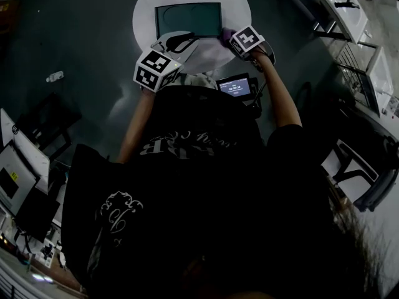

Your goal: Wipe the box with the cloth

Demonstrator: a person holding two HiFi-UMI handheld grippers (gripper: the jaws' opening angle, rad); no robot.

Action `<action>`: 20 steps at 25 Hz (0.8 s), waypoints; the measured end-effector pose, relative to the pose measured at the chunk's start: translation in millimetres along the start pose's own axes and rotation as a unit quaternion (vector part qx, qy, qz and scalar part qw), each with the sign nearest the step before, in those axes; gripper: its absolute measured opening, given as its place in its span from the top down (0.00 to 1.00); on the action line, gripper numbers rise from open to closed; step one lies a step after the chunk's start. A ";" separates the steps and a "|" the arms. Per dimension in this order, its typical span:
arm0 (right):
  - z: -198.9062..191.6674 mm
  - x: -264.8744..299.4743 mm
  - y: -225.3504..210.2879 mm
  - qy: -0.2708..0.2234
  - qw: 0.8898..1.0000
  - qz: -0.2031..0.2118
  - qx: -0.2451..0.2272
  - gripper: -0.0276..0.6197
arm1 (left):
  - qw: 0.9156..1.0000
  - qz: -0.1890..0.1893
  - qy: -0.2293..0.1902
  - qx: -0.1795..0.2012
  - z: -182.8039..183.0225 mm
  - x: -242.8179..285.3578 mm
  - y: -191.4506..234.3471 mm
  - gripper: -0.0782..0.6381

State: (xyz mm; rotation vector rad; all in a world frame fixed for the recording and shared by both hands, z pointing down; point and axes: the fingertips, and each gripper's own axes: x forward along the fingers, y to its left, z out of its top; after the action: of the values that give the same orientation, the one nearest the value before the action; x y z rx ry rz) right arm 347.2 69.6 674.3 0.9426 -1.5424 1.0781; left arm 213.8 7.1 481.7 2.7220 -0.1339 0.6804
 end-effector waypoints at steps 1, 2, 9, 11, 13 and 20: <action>4.4 0.6 -1.3 0.003 1.000 -0.001 -0.004 0.79 | 1.000 0.004 0.000 -0.002 -0.5 -1.4 4.1 0.79; 8.5 0.8 -3.3 0.005 1.000 -0.002 -0.009 0.79 | 1.000 0.009 -0.001 -0.006 0.1 -2.9 7.6 0.79; 21.0 -1.0 -19.9 0.011 0.999 -0.006 -0.030 0.79 | 0.999 0.036 -0.010 -0.020 4.0 -10.6 18.5 0.79; 28.4 -2.8 -28.0 0.009 1.000 -0.007 -0.027 0.79 | 0.999 0.043 -0.011 -0.025 5.0 -11.5 24.0 0.79; 37.8 -4.8 -36.7 0.007 1.000 -0.011 -0.026 0.79 | 0.998 0.050 -0.012 -0.028 5.7 -13.1 30.5 0.79; 68.3 -12.5 -63.5 0.008 0.999 -0.026 -0.022 0.79 | 0.996 0.077 -0.020 -0.040 5.2 -28.2 47.3 0.79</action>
State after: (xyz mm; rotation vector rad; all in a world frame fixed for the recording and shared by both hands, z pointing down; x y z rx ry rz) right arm 389.8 -13.9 665.9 0.9361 -1.5162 1.0084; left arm 183.2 -38.9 477.9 2.6688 -0.3756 0.6491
